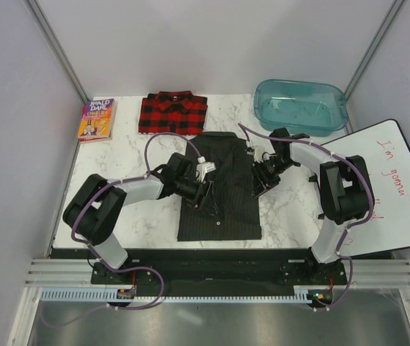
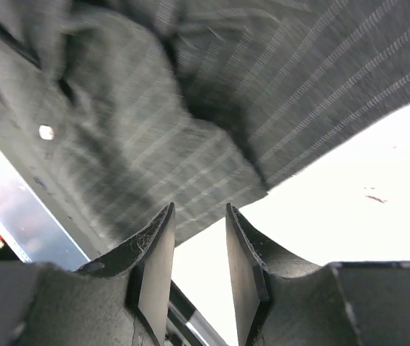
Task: Fold and stack the long sleeve shirts
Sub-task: Fold the shirt
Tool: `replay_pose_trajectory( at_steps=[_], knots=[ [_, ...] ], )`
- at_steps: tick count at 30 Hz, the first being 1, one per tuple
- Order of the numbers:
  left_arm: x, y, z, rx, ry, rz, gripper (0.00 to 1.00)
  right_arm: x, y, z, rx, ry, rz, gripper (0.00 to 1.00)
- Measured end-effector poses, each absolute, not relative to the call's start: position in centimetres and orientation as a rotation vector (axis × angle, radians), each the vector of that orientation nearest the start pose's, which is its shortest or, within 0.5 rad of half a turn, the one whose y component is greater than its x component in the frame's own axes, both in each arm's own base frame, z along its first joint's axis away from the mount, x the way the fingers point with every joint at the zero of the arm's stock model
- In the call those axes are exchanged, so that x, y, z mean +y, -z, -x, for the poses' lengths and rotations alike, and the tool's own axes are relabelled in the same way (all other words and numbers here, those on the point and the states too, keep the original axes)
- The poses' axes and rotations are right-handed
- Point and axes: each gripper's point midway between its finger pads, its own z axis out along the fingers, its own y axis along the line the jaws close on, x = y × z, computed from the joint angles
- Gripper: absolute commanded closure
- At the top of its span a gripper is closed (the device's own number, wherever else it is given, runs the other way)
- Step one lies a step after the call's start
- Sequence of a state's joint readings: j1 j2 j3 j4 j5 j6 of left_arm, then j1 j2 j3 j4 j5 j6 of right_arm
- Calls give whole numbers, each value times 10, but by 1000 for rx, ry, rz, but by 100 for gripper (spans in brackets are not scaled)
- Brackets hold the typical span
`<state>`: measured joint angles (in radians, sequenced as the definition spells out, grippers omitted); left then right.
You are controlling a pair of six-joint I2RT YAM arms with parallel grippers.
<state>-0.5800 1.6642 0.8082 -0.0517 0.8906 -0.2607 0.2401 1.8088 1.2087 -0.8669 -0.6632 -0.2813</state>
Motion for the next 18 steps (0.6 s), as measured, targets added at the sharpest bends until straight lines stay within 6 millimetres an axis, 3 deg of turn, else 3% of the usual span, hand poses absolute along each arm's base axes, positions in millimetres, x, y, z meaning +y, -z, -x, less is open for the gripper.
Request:
replay_pose_trajectory(
  at_steps=[4,18],
  knots=[
    [-295,-58,-195,2453,1410,-817,24,159,-42,-266,2826,-918,805,59],
    [-294,-48,-194,2479,1403,-823,23,156,-25,-267,2867,-856,827,55]
  ],
)
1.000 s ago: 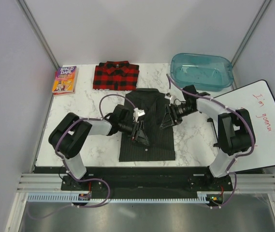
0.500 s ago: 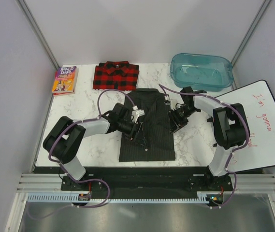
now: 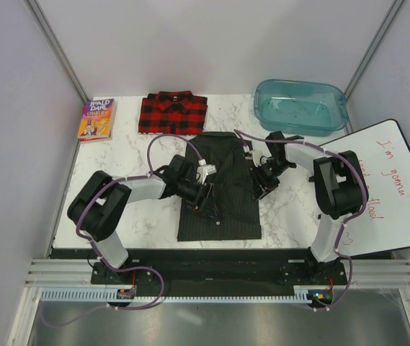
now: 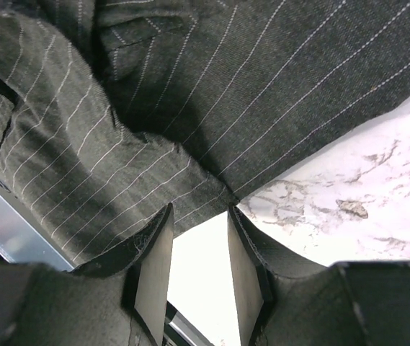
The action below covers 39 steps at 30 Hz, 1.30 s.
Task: Fold and stack the long sleeve shirts
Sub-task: Fold the shirt
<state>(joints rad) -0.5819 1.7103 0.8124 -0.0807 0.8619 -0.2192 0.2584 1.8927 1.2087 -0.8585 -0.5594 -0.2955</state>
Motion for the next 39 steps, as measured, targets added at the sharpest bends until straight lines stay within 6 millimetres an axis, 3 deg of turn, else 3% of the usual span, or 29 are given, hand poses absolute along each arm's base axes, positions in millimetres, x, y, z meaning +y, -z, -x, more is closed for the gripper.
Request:
replay_pose_trajectory(
  at_steps=[5,11,13,16,20,28,34,39],
  knots=[
    [-295,-45,-194,2486,1407,-824,23,156,-23,-268,2869,-849,828,55],
    [-296,-45,-194,2485,1408,-827,23,154,-22,-269,2876,-830,823,45],
    [-296,-45,-194,2485,1408,-827,23,155,-22,-269,2879,-833,815,46],
    [-296,-45,-194,2485,1408,-829,23,154,-22,-269,2881,-831,809,53],
    [-297,-45,-193,2484,1409,-832,23,155,-22,-270,2873,-826,814,70],
    [-297,-44,-193,2484,1410,-835,23,154,-22,-269,2877,-829,819,78],
    [-297,-44,-193,2485,1410,-835,24,154,-29,-268,2863,-827,851,100],
    [-297,-43,-193,2486,1407,-834,24,157,-39,-281,2817,-814,859,100]
  ],
)
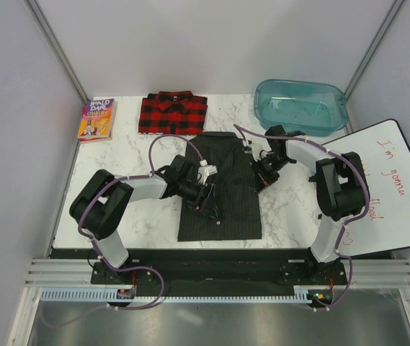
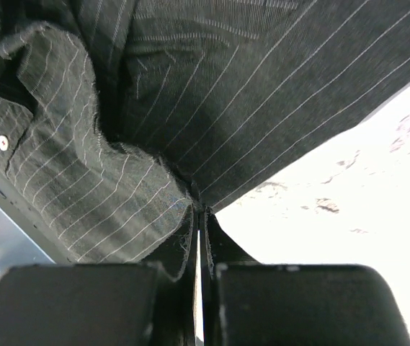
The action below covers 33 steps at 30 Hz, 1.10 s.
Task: Fold and stack the long sleeve shirts
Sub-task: Fold the shirt
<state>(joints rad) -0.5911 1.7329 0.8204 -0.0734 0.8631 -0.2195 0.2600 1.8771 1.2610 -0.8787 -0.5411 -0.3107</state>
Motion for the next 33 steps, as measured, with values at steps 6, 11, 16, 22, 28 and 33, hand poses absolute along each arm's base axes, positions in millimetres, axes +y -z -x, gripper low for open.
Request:
replay_pose_trajectory(
  at_steps=[6,11,16,22,28,33],
  knots=[
    [-297,-42,-195,2490,1388,-828,25,160,-41,-294,2790,-801,862,100],
    [-295,-44,-197,2478,1362,-823,25,156,-25,-300,2815,-752,865,100],
    [-286,-62,-203,2410,1341,-796,25,156,-16,-304,2836,-735,857,80],
    [-269,-76,-225,2385,1358,-680,26,161,-38,-325,2782,-749,825,28],
    [-265,-111,-206,2294,1516,-701,23,174,-113,-307,2570,-974,783,9],
    [-275,-128,-147,2221,1674,-863,24,217,-142,-210,2441,-1400,905,15]
  ],
)
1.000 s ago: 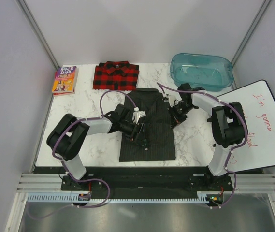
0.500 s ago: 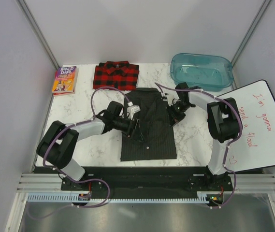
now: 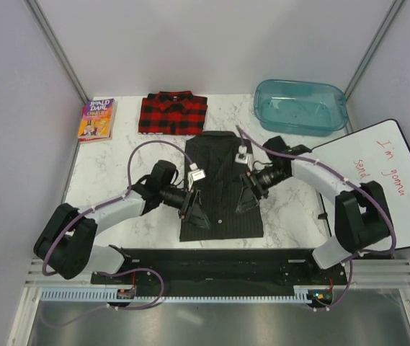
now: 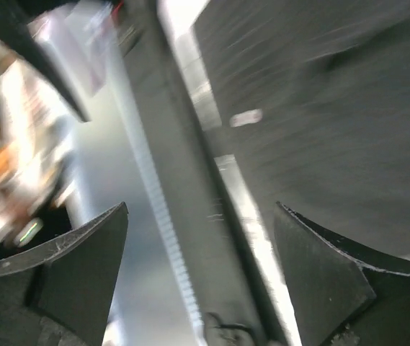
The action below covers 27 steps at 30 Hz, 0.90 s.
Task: Fold and stack the long sleeve shirts
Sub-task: Fold the shirt
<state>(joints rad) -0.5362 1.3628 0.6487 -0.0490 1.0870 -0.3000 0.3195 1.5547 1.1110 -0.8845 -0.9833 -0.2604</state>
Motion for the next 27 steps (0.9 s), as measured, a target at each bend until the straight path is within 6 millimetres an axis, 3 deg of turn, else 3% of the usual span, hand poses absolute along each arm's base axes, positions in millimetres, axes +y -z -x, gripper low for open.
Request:
replay_pose_trajectory(
  at_steps=[4,6,9,12,17,21,24,27],
  knots=[
    [-276,-112,-117,2292,1755,-879,24,240,-106,-138,2567,-1675,1034,19],
    [-276,-98,-117,2364,1770,-825,23,240,-78,-120,2712,-1767,992,19],
    [-274,-69,-125,2486,1743,-725,24,232,-44,-120,2884,-1812,839,21],
    [-262,-37,-137,2638,1699,-555,23,231,-43,-131,2892,-1897,697,20],
    [-243,-38,-165,2655,1746,-332,21,231,-42,-143,2889,-1844,645,23],
    [-234,-61,-172,2571,1687,-385,18,223,-54,-148,2862,-1753,699,25],
    [-233,-108,-175,2383,1560,-609,19,224,-87,-157,2744,-1702,796,32],
    [-238,-156,-189,2167,1318,-826,19,238,-127,-191,2536,-1585,890,45]
  ],
)
